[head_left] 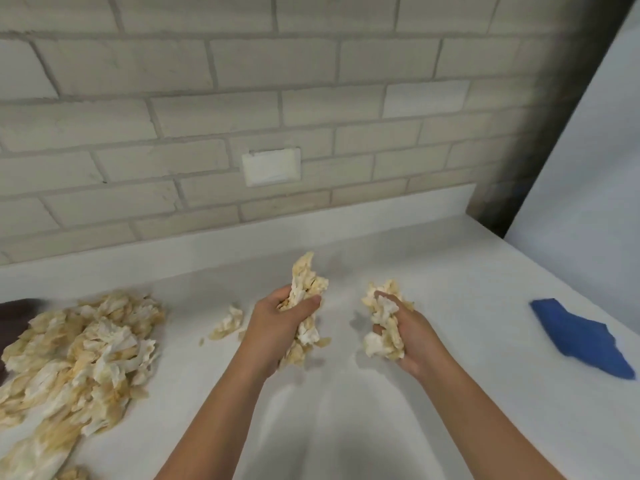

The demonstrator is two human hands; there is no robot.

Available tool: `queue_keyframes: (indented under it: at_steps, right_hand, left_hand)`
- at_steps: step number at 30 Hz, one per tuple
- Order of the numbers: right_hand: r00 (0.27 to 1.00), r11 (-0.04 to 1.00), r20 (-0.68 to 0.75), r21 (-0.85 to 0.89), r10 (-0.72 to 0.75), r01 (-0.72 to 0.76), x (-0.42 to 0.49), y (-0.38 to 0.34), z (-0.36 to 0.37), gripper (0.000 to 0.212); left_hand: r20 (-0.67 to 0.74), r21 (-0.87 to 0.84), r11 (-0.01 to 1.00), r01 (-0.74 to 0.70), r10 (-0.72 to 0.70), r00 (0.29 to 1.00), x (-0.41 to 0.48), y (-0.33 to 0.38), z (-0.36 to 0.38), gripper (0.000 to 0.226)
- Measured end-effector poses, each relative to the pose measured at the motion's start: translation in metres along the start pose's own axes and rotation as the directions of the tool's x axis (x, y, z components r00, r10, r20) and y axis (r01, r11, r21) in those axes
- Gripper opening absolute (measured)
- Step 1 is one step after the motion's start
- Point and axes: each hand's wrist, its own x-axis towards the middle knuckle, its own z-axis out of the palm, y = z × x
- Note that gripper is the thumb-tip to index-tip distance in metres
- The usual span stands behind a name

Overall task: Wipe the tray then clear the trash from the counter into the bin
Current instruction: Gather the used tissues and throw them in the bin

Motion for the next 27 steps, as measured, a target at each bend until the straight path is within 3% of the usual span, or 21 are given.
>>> queue_keyframes:
  at_steps: [5, 13, 15, 16, 21, 27]
  right_hand:
    - [0.997, 0.993, -0.037, 0.092, -0.065, 0.068, -0.063, -0.017, -0.084, 0.01]
    - [0.952, 0.983, -0.25, -0.004, -0.176, 0.181, -0.163, -0.039, -0.273, 0.015]
    - [0.947, 0.988, -0.282, -0.035, -0.154, 0.15, -0.183, -0.035, -0.329, 0.045]
    - [0.944, 0.992, -0.305, -0.053, -0.125, 0.115, -0.192, -0.032, -0.355, 0.051]
    - [0.886, 0.987, -0.458, -0.095, 0.072, -0.13, -0.212, 0.007, -0.472, 0.016]
    - [0.752, 0.934, -0.633, -0.128, 0.181, -0.332, -0.191, 0.104, -0.589, 0.015]
  left_hand:
    - [0.194, 0.018, 0.996, 0.083, -0.085, 0.977, -0.036, -0.012, 0.085, 0.015]
    - [0.471, 0.134, 0.98, 0.148, -0.194, 0.86, -0.119, -0.06, 0.259, 0.021]
    - [0.515, 0.154, 0.973, 0.171, -0.227, 0.827, -0.141, -0.083, 0.308, 0.022]
    - [0.521, 0.164, 0.968, 0.187, -0.246, 0.817, -0.151, -0.098, 0.331, 0.022]
    - [0.418, 0.251, 0.919, 0.304, -0.386, 0.822, -0.186, -0.201, 0.428, 0.021]
    - [0.19, 0.303, 0.823, 0.481, -0.547, 0.815, -0.186, -0.367, 0.498, 0.015]
